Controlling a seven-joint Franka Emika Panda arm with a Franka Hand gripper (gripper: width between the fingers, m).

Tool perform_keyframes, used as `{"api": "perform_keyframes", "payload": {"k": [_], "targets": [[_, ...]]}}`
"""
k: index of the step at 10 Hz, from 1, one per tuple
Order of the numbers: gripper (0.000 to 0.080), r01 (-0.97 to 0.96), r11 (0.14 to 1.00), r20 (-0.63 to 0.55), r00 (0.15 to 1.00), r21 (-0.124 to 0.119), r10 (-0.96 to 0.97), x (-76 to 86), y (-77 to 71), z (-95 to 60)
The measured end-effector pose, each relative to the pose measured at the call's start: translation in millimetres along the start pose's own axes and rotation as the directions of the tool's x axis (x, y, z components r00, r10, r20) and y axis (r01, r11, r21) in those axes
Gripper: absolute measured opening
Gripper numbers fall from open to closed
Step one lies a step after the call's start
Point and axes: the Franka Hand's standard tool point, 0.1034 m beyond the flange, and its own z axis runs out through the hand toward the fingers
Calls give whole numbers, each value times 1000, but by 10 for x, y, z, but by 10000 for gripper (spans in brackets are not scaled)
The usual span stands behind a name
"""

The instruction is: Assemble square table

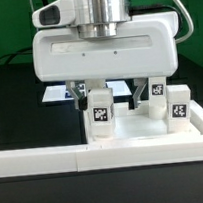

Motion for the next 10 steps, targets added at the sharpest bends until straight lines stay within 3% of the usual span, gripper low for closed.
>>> {"api": "perform_keyframes", "payload": {"k": [3, 5, 9, 10], "targets": [[640, 37, 999, 0, 999, -12, -37, 6, 26, 1], [285, -16, 1000, 0, 1000, -13, 16, 7, 28, 2], [288, -302, 953, -3, 953, -10, 302, 5, 26, 4], [288, -426, 905, -4, 905, -9, 426, 16, 26, 8]]}}
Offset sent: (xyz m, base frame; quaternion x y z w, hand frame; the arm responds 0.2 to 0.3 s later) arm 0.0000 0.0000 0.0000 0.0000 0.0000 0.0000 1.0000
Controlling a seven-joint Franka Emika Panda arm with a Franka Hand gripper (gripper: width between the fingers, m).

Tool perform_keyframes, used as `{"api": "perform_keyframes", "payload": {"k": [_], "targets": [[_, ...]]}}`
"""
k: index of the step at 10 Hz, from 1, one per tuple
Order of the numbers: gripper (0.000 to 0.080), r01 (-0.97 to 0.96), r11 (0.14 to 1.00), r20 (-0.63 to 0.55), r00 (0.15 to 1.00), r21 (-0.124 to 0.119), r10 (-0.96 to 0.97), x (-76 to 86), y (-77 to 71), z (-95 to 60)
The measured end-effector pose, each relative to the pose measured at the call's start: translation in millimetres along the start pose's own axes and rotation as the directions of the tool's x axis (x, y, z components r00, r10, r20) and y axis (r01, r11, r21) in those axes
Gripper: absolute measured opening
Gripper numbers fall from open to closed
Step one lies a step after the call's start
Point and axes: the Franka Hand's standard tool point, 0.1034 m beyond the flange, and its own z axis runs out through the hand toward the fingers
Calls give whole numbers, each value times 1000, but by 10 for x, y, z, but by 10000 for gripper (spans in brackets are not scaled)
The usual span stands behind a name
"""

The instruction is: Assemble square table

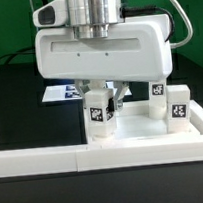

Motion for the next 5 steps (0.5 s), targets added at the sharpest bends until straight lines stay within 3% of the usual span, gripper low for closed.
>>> {"api": "perform_keyframes", "payload": {"k": [3, 5], "targets": [[290, -447, 894, 16, 894, -11, 447, 24, -14, 1], [290, -732, 681, 53, 681, 1, 731, 18, -29, 10]]}}
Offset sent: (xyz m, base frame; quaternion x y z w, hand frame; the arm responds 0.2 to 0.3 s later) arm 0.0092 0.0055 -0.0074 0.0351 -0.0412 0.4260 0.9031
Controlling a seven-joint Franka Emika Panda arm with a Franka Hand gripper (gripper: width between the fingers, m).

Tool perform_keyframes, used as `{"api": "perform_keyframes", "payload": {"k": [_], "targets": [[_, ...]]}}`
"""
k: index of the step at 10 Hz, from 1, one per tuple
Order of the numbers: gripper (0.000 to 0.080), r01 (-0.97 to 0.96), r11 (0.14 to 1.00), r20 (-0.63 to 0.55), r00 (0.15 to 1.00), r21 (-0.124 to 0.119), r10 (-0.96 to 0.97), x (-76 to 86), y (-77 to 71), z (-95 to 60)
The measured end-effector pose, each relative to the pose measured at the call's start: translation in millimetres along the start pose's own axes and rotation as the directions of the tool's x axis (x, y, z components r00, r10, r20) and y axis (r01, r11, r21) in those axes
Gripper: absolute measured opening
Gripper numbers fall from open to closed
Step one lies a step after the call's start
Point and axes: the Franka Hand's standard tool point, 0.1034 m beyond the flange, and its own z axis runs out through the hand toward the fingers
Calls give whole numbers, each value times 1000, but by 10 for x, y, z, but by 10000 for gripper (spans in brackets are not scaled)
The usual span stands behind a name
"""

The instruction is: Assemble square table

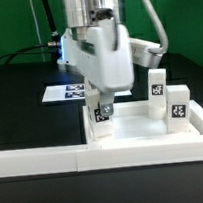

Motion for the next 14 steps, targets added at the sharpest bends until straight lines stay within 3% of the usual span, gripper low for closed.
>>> {"api": "perform_keyframes", "payload": {"k": [1, 2, 3, 4, 5, 6, 7, 11, 12, 14], "targets": [[290, -153, 988, 30, 988, 9, 152, 7, -4, 2], [290, -138, 990, 27, 990, 8, 137, 5, 0, 2], [371, -138, 990, 27, 990, 8, 138, 4, 0, 3], [511, -111, 994, 27, 994, 9, 110, 6, 0, 3], [511, -93, 996, 24, 995, 15, 93, 7, -9, -5], [624, 162, 984, -14, 987, 76, -162, 23, -54, -72], [642, 413, 905, -59, 911, 99, -409, 45, -21, -80], [649, 574, 815, -72, 818, 79, -570, 67, -7, -51], [649, 661, 747, -83, 750, 66, -656, 73, -9, -52], [649, 906, 422, -84, 422, 21, -903, 28, -115, -47]]}}
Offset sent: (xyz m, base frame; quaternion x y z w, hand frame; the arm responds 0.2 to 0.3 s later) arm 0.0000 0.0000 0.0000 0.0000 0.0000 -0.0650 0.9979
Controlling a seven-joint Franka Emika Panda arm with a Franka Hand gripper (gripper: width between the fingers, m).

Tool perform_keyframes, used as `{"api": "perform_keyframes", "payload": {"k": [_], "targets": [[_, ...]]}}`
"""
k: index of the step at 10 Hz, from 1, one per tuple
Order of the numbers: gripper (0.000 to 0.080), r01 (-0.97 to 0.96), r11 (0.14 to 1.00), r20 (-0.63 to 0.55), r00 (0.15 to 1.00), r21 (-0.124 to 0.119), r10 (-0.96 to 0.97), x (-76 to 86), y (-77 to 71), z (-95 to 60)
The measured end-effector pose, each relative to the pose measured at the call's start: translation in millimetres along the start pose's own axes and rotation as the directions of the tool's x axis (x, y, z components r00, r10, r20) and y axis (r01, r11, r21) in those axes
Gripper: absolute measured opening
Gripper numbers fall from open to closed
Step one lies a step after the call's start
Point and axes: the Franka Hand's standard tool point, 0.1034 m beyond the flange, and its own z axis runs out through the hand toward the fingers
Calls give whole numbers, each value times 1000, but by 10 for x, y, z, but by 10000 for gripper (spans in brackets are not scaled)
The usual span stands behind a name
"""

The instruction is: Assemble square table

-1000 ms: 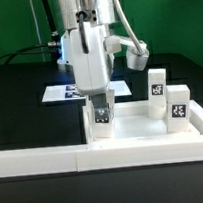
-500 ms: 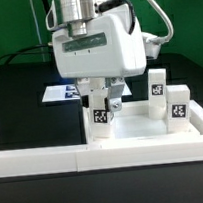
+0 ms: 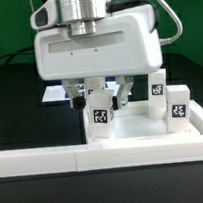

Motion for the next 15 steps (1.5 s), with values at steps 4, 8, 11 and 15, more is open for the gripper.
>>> {"api": "perform_keyframes", "payload": {"k": [4, 8, 11, 15], "targets": [[649, 237, 972, 67, 970, -9, -235, 20, -58, 70], [649, 129, 991, 132, 983, -19, -126, -83, -58, 77], [649, 87, 996, 165, 983, -24, -82, -120, -34, 79], [373, 59, 998, 165, 985, -29, -54, -119, -23, 81]]}}
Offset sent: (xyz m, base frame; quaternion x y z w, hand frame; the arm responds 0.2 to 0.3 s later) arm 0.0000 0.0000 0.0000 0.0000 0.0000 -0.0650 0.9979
